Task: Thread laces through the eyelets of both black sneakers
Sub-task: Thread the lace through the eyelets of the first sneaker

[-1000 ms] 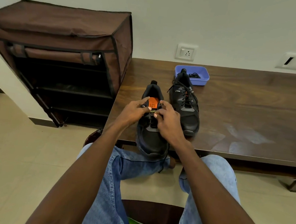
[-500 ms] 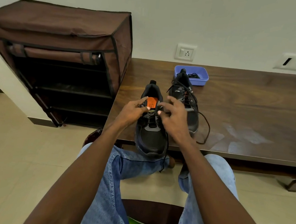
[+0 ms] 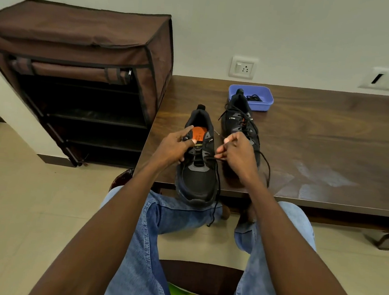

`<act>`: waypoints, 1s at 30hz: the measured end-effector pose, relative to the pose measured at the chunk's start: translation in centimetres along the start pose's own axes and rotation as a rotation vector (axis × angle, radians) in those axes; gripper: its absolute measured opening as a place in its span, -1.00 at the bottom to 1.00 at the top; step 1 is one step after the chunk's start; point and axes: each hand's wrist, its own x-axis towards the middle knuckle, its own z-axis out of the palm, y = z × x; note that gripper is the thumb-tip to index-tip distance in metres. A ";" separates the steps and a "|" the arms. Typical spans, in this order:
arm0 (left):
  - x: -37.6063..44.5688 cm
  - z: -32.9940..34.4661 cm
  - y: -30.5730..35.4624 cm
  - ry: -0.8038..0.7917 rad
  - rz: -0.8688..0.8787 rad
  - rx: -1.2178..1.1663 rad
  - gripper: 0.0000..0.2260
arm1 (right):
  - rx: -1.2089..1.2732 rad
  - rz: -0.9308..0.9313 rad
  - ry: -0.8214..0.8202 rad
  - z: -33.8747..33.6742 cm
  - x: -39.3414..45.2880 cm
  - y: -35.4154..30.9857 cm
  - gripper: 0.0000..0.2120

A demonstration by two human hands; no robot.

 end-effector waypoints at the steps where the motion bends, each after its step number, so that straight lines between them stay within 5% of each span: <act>1: 0.0 0.1 0.0 0.000 0.004 0.000 -0.50 | -0.041 -0.002 -0.045 -0.7 -0.3 -0.5 -0.81; 3: -0.1 0.2 0.0 0.010 0.015 0.002 -0.50 | -0.108 0.023 -0.323 -2.5 -0.9 -1.3 -0.85; 5: -0.1 0.3 0.0 0.030 0.024 -0.002 -0.50 | -0.122 0.118 -0.776 -4.8 -1.7 -1.9 -0.91; 7: 0.0 0.4 -0.1 0.032 0.024 0.000 -0.49 | -0.139 0.146 -0.989 -6.3 -2.1 -2.2 -0.81; 9: -0.1 0.3 0.0 0.039 0.029 0.016 -0.48 | -0.154 0.086 -0.797 -6.0 -1.7 -2.1 -0.85; 12: -0.6 0.3 0.1 0.136 0.135 0.125 -0.48 | -0.232 -0.004 -0.251 -3.6 0.1 -1.3 -0.93; 14: -0.9 0.6 -0.1 0.231 0.225 0.238 -0.49 | -0.279 -0.001 -0.072 -1.7 1.4 -0.6 -0.90; 18: -1.3 1.2 0.0 0.281 0.277 0.272 -0.68 | -0.489 -0.050 -0.062 1.3 1.8 -0.8 -0.60; 21: -1.4 1.1 0.4 0.284 0.251 0.197 -0.76 | -0.552 -0.121 -0.064 2.1 1.6 -0.8 -0.61; 30: -1.5 0.2 1.3 0.163 0.228 0.283 -0.76 | -0.050 0.048 -0.229 -0.7 2.4 -0.8 -0.40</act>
